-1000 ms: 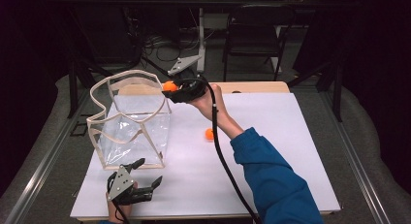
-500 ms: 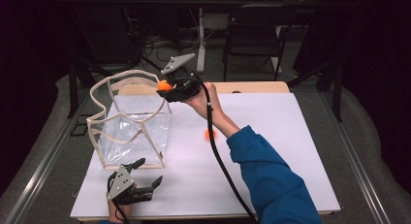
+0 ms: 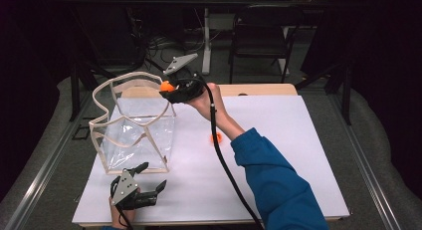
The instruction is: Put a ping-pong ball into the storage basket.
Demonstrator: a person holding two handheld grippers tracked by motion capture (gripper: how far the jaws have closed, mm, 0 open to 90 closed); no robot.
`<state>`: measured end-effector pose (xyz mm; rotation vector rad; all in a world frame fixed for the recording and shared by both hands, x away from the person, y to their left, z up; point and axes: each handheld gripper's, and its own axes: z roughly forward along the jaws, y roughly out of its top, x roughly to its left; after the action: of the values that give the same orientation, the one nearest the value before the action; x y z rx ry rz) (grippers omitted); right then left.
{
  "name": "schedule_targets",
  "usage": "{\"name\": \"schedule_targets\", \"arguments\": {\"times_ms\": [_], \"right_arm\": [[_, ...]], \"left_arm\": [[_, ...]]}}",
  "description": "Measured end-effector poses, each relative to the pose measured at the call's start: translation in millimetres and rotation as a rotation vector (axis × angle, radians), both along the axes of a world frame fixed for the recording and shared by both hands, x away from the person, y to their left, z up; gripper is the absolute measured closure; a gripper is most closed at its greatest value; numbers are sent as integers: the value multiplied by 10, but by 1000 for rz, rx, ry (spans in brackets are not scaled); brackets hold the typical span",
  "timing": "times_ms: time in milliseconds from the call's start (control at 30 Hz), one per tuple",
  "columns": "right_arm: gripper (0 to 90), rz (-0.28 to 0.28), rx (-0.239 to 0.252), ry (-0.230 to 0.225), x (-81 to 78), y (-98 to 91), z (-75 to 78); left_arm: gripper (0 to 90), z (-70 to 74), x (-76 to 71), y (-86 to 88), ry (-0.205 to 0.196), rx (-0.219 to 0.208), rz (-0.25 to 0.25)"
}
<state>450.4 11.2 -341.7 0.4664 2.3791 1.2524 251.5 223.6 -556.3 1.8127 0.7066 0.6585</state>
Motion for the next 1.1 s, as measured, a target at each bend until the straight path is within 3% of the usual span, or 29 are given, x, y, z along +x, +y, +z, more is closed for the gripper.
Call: {"name": "schedule_targets", "arguments": {"times_ms": [433, 833, 1100], "right_arm": [[512, 6, 4, 10, 35, 109, 27], [512, 14, -36, -15, 0, 268, 32], [512, 9, -57, 2, 45, 343, 11]], "left_arm": [[158, 3, -2, -1, -3, -2, 2], [158, 11, -3, 4, -3, -11, -5], [158, 15, -5, -2, -4, -8, -9]]}}
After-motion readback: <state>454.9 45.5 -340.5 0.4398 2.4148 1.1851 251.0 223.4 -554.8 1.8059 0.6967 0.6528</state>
